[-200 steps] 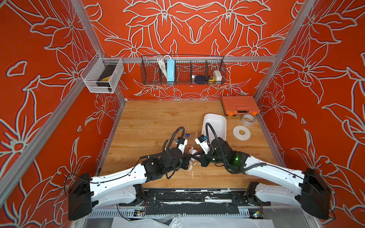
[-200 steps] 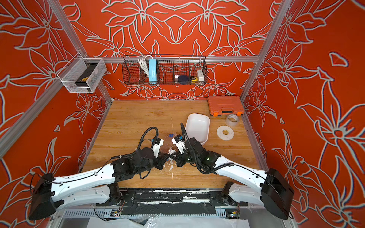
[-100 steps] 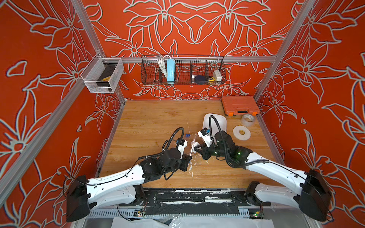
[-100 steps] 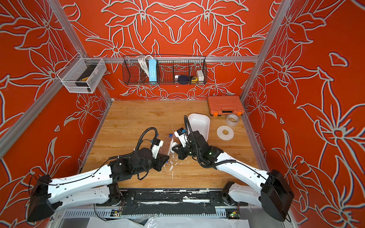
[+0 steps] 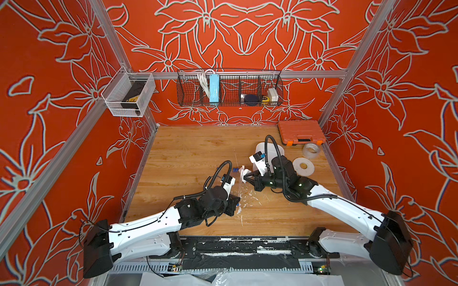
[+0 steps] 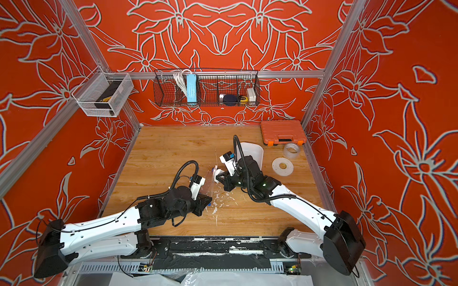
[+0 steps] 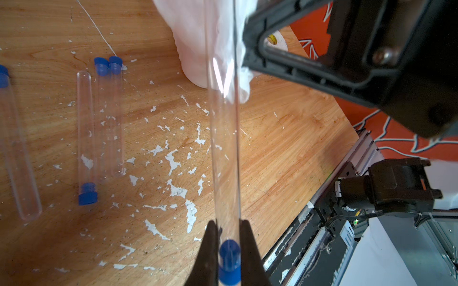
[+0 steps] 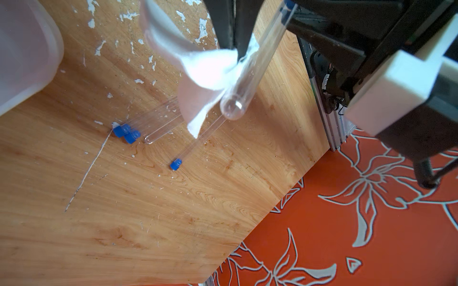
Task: Wipe the exteriors of test tubes
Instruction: Wipe the dirt from the test tube, then place the test tube in the storage box.
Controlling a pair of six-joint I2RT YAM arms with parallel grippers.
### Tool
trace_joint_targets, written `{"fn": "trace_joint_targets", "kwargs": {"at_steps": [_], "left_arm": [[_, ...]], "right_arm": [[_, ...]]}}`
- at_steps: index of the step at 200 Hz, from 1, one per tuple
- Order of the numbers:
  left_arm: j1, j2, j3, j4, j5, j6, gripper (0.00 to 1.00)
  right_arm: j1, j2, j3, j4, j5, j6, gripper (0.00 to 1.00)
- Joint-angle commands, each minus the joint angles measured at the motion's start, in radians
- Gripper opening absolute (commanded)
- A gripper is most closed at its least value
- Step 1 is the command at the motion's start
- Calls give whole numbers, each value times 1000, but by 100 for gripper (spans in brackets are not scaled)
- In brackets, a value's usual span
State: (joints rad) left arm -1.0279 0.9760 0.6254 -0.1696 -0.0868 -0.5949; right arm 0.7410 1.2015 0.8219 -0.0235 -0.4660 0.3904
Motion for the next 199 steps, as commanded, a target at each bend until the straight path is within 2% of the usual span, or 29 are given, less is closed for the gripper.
{"fn": "trace_joint_targets", "kwargs": {"at_steps": [1,64,102,118,158,199], "left_arm": [[-8,-5,-1,-22,18,6,9],[-9,4,-6,-19,15,5,9],[-6,135,62,21,-3,35,10],[4,224,143,27,-3,70,10],[68,524,462,-18,42,184,10],[122,862,847,-104,73,261,9]], "right_arm": [[-24,12,65,20,-41,-32,0],[-193,23,201,-62,-102,-58,0],[-304,-50,198,-151,-105,-66,0],[-347,-110,140,-176,-55,-34,0],[-482,-199,-30,-227,42,97,0],[-596,-275,-117,-284,105,131,0]]}}
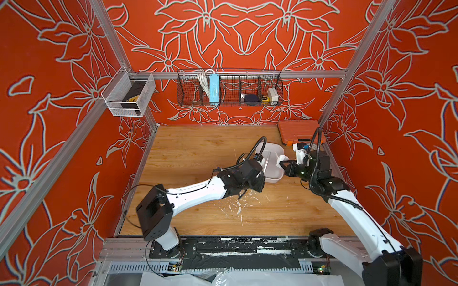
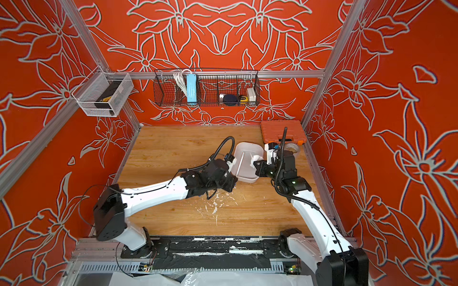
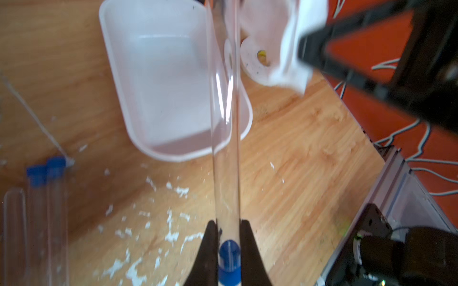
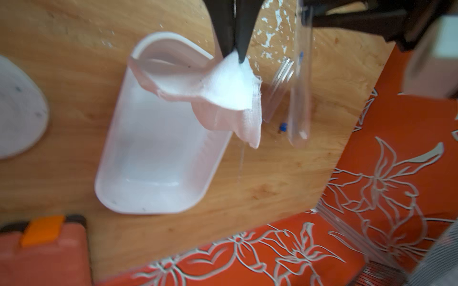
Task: Wipe the exteriors of test tubes
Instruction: Place the test tube in the storage box.
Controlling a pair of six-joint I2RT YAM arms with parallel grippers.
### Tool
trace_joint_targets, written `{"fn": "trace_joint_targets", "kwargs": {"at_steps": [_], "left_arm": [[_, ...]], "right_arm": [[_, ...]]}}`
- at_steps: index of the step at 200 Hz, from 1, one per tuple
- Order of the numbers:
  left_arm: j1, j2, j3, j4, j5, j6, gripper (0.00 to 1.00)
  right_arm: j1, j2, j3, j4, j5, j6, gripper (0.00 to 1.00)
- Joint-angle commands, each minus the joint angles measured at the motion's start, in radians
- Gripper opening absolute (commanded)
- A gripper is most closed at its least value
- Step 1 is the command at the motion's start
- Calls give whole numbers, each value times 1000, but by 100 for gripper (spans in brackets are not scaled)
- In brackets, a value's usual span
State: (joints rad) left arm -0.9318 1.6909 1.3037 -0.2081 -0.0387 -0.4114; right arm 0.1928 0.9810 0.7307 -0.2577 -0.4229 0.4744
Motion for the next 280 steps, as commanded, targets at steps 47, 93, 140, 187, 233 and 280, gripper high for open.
{"fn": "trace_joint_targets", "kwargs": {"at_steps": [47,93,140,187,233,280], "left_arm": [[65,465,485,-144,29,98,9],[83,634,654,-246,7,103,11],[88,669,674,-291,9,93,17],[88,670,716,-327,12,96,42],[93,515,706,-370,-72,94,75],[160,177,358,-381,-185,29,90]], "right_arm": [[-121,-99,-44,-83,16,52,0],[-127,-107,-73,-66,-23,67,0],[-129,-126,-97,-46,-45,90,0],[-128,-132,-97,-51,-66,98,0],[-127,-139,-45,-102,-97,74,0],[33,-159,59,-206,11,40,0]]}}
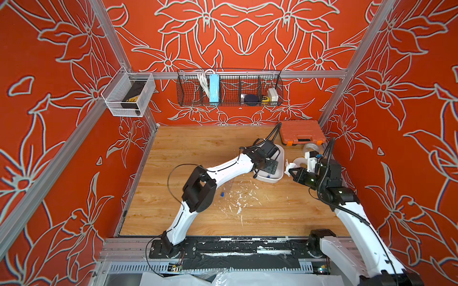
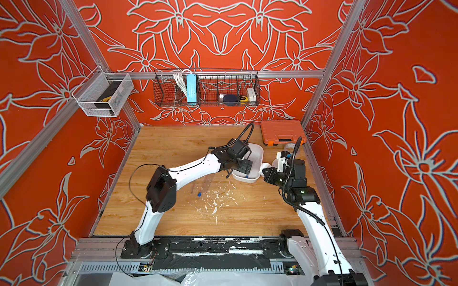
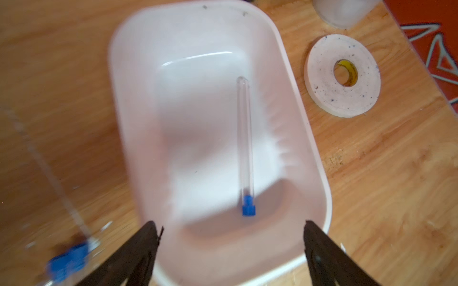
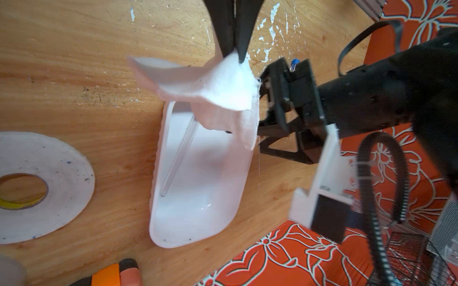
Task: Wipe the exteriors of test tubes
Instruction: Place the test tube in the storage box, then pick up the test tube at the center of the board.
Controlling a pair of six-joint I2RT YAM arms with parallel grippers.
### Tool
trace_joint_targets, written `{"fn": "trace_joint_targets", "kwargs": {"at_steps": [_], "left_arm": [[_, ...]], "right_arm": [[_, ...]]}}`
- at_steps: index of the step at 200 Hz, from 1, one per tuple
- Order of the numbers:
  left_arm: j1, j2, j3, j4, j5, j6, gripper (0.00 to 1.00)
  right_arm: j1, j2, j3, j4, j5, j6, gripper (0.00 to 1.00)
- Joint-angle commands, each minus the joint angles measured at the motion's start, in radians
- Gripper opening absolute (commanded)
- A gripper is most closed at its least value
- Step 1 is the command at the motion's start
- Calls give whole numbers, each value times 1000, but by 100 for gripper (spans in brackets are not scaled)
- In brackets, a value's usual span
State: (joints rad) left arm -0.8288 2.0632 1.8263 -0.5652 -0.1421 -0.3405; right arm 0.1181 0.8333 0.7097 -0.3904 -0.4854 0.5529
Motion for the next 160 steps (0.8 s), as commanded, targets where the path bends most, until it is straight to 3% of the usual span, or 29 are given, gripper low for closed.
{"fn": "trace_joint_targets", "kwargs": {"at_steps": [1,36,68,113,160], "left_arm": [[60,-204,-176,-23,-82,-44,90],[204,-450,-550,48,-61,-93,87],[288,-535,-761,114,-49,-87,85],[381,-505,-889,222,13,-63,85],[390,-419,-905,267,42,-43,78]], "right_arm": [[115,-9,83,-77,77,-39,0],[358,103,126,-83,190,-52,0],[499,221,143,-64,250,-60,0],[628,347,178,-78,305,-76,0],[669,391,162,-49,323,-61,0]]}}
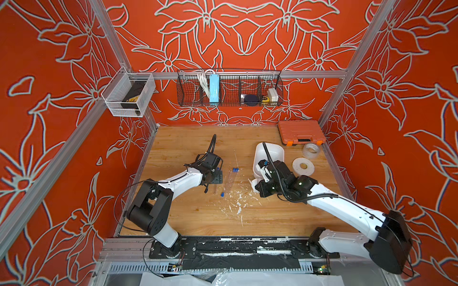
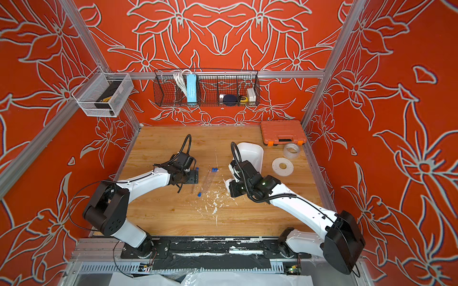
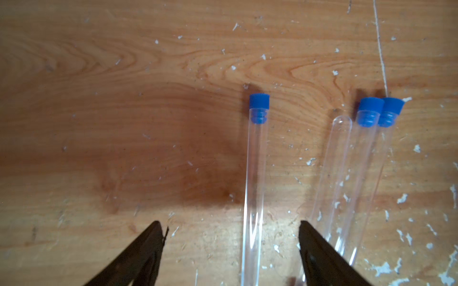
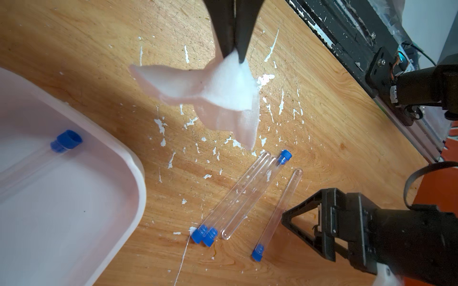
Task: Wipe the exteriors of test tubes
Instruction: Pick up the test tube at the center of the board.
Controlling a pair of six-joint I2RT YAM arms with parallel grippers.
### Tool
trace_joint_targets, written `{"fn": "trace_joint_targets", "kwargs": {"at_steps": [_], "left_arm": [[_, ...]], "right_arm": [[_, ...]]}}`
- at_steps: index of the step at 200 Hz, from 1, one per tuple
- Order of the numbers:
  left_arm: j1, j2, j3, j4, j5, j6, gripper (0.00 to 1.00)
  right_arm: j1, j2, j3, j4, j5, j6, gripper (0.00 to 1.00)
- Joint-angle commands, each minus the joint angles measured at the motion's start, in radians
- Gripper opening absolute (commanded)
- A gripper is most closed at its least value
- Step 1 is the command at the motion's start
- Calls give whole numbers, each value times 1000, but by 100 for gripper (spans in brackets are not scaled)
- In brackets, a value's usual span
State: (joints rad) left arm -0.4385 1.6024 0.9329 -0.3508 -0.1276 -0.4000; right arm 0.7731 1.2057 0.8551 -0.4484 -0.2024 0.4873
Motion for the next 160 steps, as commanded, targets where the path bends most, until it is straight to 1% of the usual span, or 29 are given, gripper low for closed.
{"fn": "trace_joint_targets", "kwargs": {"at_steps": [1,36,85,119,133,160], "left_arm": [[0,44,-12,54,28,16,78],[0,73,-24,61,37,11,72],[0,67,-69,61,58,-26,68],[-24,59,-99,61,73,-48,62],[-32,51,-118,65,92,-64,62],[-56,36,-136,44,90,-86,62]], "right_arm": [[15,19,16,9,39,5,0],[24,41,16,21,40,7,0],[29,67,24,45,26,10,0],[31,64,16,57,23,11,0],[32,59,12,57,23,11,0],[32,46,4,61,24,13,0]]}}
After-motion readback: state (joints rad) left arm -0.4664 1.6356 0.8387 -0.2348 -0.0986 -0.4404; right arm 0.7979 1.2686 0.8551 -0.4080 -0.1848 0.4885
